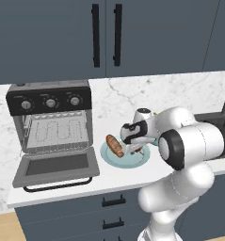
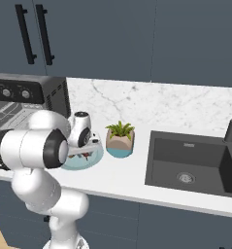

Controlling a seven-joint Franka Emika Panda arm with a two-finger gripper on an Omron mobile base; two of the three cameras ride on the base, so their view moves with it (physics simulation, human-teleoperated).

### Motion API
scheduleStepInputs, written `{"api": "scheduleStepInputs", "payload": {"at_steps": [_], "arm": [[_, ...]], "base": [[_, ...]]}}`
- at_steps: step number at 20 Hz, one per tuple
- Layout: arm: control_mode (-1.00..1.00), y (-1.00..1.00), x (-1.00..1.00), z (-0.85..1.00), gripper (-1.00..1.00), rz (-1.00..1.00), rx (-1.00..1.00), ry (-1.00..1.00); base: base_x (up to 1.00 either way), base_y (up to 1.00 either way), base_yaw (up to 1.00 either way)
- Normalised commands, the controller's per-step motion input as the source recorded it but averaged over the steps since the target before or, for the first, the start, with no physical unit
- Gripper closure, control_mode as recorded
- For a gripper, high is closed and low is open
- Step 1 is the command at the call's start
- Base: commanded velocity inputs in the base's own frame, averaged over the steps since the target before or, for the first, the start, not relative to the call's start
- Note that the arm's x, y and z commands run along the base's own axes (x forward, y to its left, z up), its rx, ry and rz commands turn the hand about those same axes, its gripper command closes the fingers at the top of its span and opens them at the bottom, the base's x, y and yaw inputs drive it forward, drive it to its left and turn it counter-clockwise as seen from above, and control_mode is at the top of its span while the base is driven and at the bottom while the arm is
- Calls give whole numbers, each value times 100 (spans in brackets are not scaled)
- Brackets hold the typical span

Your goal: Pick up the kebab skewer and baguette bread, and place them inside the toaster oven. Close the toaster oven door and start by setting the timer.

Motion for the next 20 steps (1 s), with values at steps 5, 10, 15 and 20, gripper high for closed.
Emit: {"api": "scheduleStepInputs", "payload": {"at_steps": [5, 10, 15, 20], "arm": [[-100, 8, -64, 100, 100, 0, 7, -10], [-100, 50, -85, 87, 100, -7, 1, -11], [-100, 94, -57, 49, 100, -19, 0, -3], [-100, 100, -5, 32, 100, -25, 0, 0]], "base": [[0, 0, 0], [0, 0, 0], [0, 0, 0], [0, 0, 0]]}}
